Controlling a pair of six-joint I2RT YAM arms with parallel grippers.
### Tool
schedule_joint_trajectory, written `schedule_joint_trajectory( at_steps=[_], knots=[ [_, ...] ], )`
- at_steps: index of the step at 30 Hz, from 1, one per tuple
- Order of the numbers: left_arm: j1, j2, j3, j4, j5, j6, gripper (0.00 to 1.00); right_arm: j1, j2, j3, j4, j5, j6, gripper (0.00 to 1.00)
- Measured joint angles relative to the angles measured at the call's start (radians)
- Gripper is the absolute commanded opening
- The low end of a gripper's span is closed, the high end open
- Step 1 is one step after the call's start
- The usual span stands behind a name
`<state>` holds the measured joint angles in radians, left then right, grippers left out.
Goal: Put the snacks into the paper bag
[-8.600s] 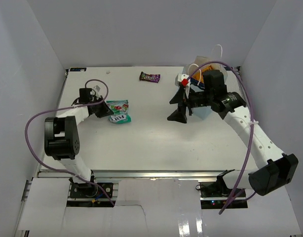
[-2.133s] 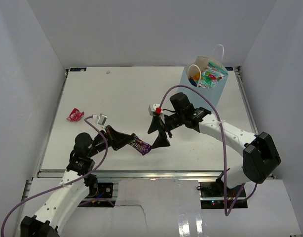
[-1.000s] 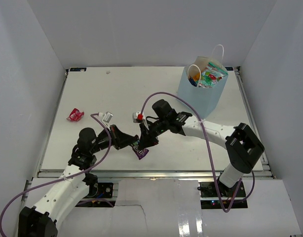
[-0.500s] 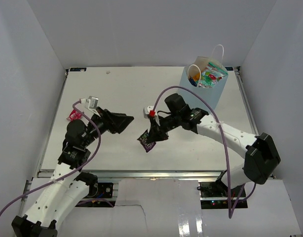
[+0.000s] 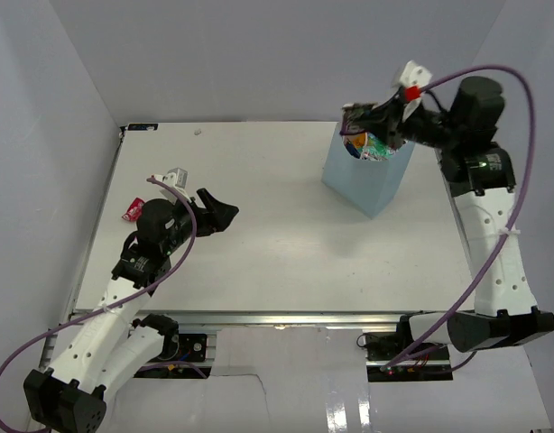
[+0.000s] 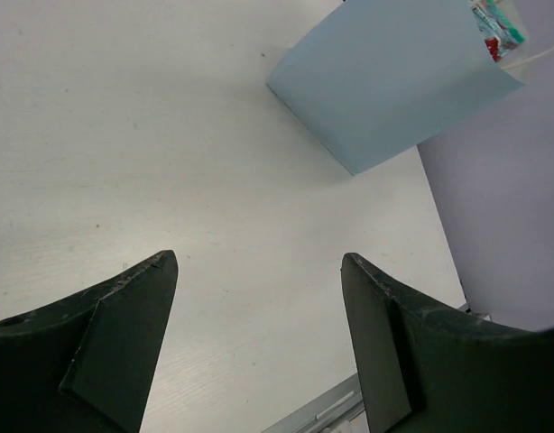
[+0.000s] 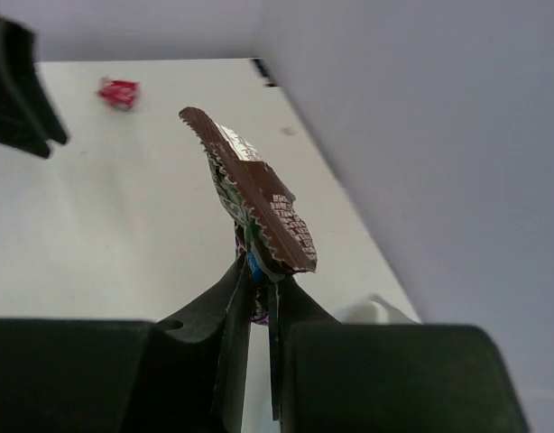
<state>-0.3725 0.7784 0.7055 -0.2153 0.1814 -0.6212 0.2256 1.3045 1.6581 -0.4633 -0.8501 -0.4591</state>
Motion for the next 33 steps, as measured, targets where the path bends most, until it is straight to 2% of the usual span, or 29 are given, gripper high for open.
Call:
schedule_joint_trajectory(
  at_steps=[3, 6, 9, 19, 29, 33],
  knots=[
    [0.000, 0.004, -0.002, -0.013, -0.024, 0.003, 0.85, -0.169, 0.027, 0.146, 0.044, 0.012, 0.089, 0.08],
    [0.000, 0.005, -0.002, -0.021, -0.047, 0.007, 0.85, -0.313, 0.076, 0.226, 0.110, 0.047, 0.185, 0.08],
    [0.000, 0.010, -0.002, -0.029, -0.063, 0.011, 0.85, -0.366, 0.146, 0.239, 0.145, 0.092, 0.258, 0.08],
    [0.000, 0.019, -0.018, -0.053, -0.083, 0.007, 0.86, -0.366, 0.393, 0.093, 0.203, 0.152, 0.416, 0.08],
    [0.000, 0.079, -0.041, -0.055, -0.092, -0.008, 0.87, -0.248, 0.402, -0.067, 0.236, 0.178, 0.393, 0.10],
    [0.000, 0.082, -0.043, -0.054, -0.097, -0.015, 0.90, -0.240, 0.402, -0.108, 0.254, 0.201, 0.378, 0.11]
  ],
)
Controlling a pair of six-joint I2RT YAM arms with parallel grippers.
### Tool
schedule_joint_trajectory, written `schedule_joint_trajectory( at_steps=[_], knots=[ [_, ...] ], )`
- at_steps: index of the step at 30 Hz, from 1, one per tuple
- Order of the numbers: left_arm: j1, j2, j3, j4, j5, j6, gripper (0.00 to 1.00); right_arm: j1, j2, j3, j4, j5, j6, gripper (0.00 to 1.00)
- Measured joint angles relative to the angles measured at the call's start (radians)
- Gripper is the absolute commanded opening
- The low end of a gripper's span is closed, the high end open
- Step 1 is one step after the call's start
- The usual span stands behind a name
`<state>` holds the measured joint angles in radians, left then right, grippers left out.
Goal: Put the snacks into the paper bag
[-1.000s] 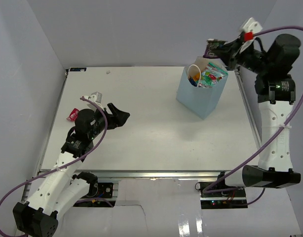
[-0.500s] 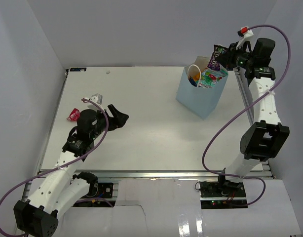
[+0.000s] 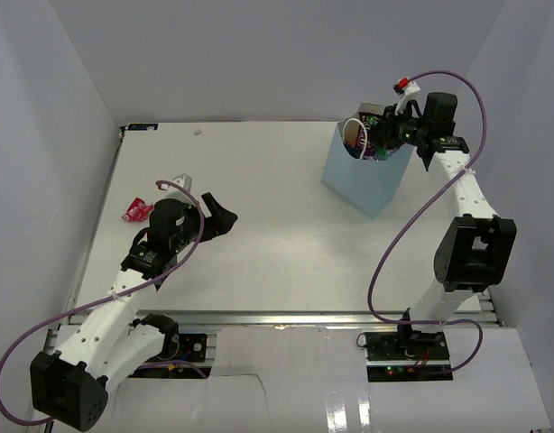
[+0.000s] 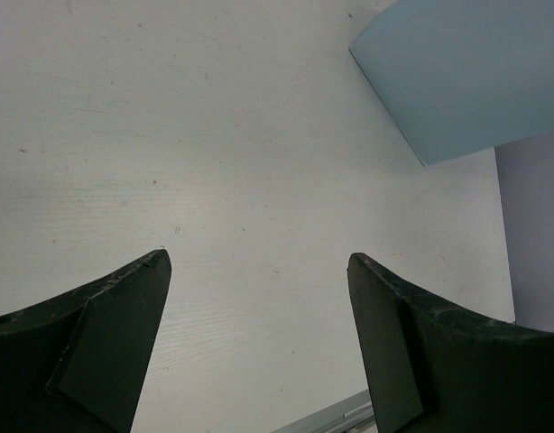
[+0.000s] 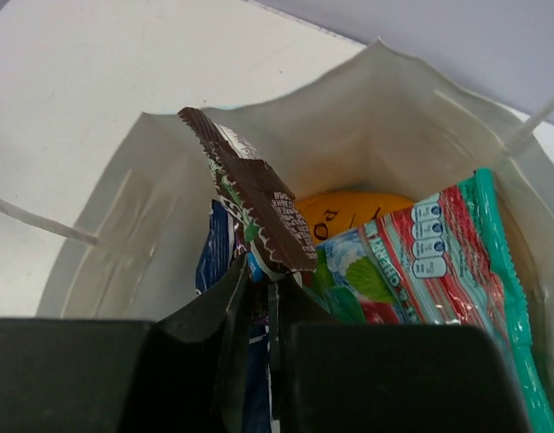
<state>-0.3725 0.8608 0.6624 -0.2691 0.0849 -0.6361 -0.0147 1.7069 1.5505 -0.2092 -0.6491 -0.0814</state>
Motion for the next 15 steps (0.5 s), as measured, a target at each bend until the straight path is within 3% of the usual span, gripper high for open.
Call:
schedule_joint_trajectory(
  at_steps=[15],
  knots=[
    [0.000, 0.018, -0.002, 0.008, -0.007, -0.013, 0.90, -0.002, 0.000, -0.031, 0.003, 0.035, -0.062, 0.21]
  ],
)
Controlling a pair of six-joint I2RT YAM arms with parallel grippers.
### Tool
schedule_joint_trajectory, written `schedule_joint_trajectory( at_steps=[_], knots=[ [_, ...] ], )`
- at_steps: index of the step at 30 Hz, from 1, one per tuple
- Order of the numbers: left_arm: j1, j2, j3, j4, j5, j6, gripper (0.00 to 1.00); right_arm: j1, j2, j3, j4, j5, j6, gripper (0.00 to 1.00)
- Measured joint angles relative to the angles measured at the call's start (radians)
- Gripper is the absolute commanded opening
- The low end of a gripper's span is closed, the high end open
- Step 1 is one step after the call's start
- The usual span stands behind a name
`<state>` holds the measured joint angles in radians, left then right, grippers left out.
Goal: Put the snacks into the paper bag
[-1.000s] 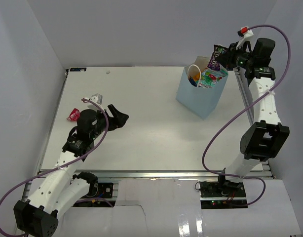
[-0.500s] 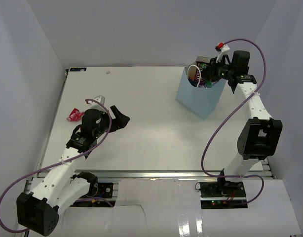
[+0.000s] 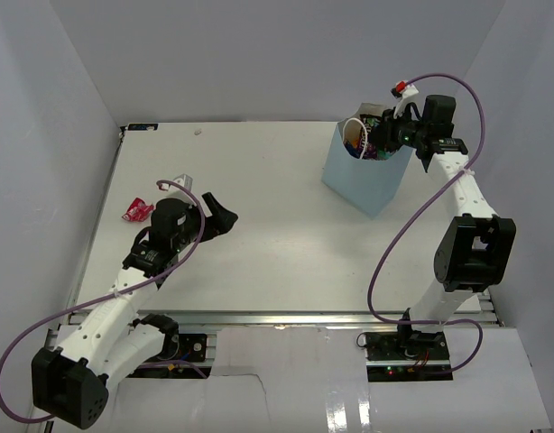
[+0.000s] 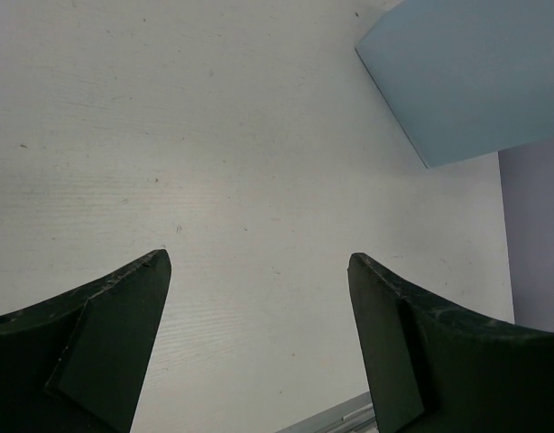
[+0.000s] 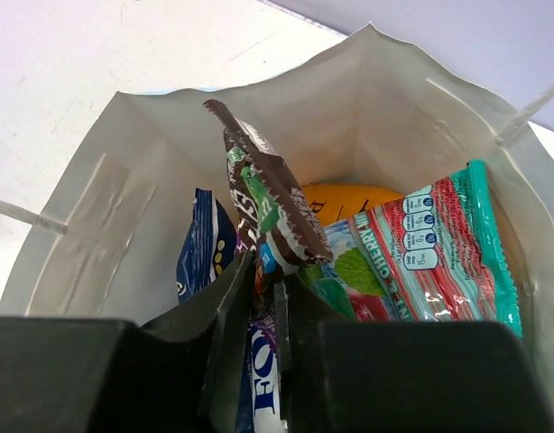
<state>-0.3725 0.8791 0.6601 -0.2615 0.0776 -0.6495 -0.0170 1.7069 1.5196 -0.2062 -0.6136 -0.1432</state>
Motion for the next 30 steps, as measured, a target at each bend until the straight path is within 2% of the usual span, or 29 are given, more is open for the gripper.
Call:
schedule_joint_trajectory(
  at_steps=[9, 17, 22, 30],
  knots=[
    [0.000, -0.005, -0.017, -0.001, 0.000, -0.006, 0.90, 0.000, 0.000, -0.002, -0.001, 0.006, -0.027, 0.46],
    [0.000, -0.007, -0.017, -0.009, 0.000, -0.005, 0.91, 0.000, 0.000, -0.005, -0.003, 0.006, -0.041, 0.61],
    [0.000, -0.040, -0.017, -0.052, -0.020, -0.008, 0.98, 0.000, 0.000, -0.004, -0.005, 0.005, -0.047, 0.74],
    [0.012, -0.029, 0.019, -0.140, -0.072, -0.060, 0.98, 0.000, -0.013, 0.056, -0.022, 0.005, -0.046, 0.94]
  ],
)
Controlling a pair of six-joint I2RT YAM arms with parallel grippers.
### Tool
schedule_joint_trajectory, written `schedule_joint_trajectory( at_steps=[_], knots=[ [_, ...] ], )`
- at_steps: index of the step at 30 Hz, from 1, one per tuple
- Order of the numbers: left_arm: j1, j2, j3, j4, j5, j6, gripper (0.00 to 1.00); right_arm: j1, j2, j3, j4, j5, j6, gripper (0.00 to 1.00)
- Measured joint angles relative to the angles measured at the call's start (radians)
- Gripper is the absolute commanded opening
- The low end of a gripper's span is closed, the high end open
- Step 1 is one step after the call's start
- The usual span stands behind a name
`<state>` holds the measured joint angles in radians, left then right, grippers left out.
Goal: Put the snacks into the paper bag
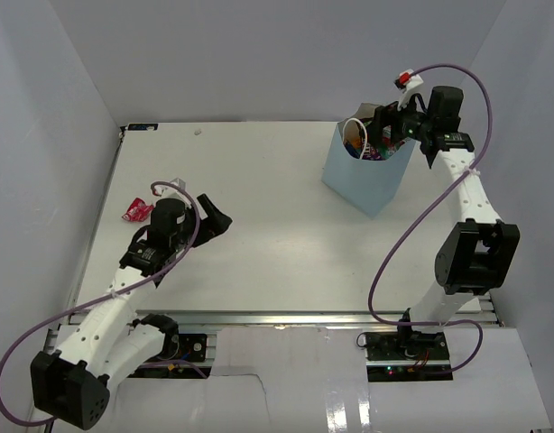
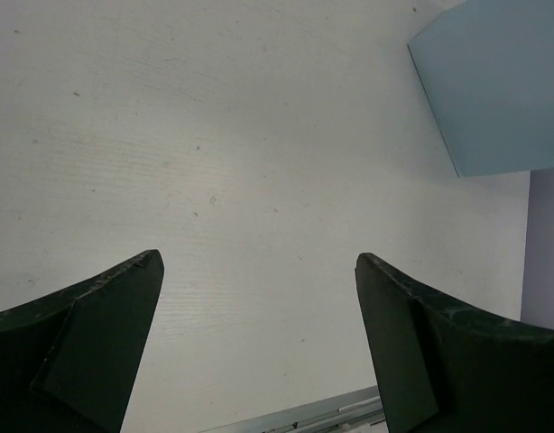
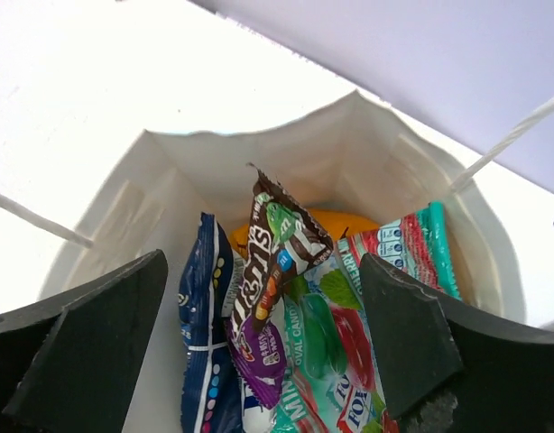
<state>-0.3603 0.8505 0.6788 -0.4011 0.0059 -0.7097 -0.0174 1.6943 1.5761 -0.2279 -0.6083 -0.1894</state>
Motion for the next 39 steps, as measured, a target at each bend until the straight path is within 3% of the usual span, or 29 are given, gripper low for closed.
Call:
schedule_joint_trajectory(
  at_steps=[14, 20, 26, 34, 39],
  knots=[
    [0.192, 0.223, 0.184, -0.110, 0.042, -0.072, 0.98, -0.036, -0.065, 0.059, -0.010, -0.019, 0.025, 0.98],
    [0.226, 0.292, 0.293, -0.195, -0.035, -0.117, 0.96, -0.067, -0.077, 0.101, -0.020, -0.027, 0.023, 0.98],
    [0.302, 0.456, 0.399, -0.303, -0.123, -0.131, 0.95, -0.085, -0.110, 0.105, -0.061, -0.055, 0.021, 0.98],
    [0.483, 0.713, 0.565, -0.370, -0.212, -0.114, 0.94, -0.101, -0.149, 0.076, -0.117, -0.117, 0.005, 0.98],
    [0.525, 0.888, 0.670, -0.392, -0.315, -0.063, 0.82, -0.106, -0.207, 0.009, -0.133, -0.153, -0.006, 0.98]
  ],
)
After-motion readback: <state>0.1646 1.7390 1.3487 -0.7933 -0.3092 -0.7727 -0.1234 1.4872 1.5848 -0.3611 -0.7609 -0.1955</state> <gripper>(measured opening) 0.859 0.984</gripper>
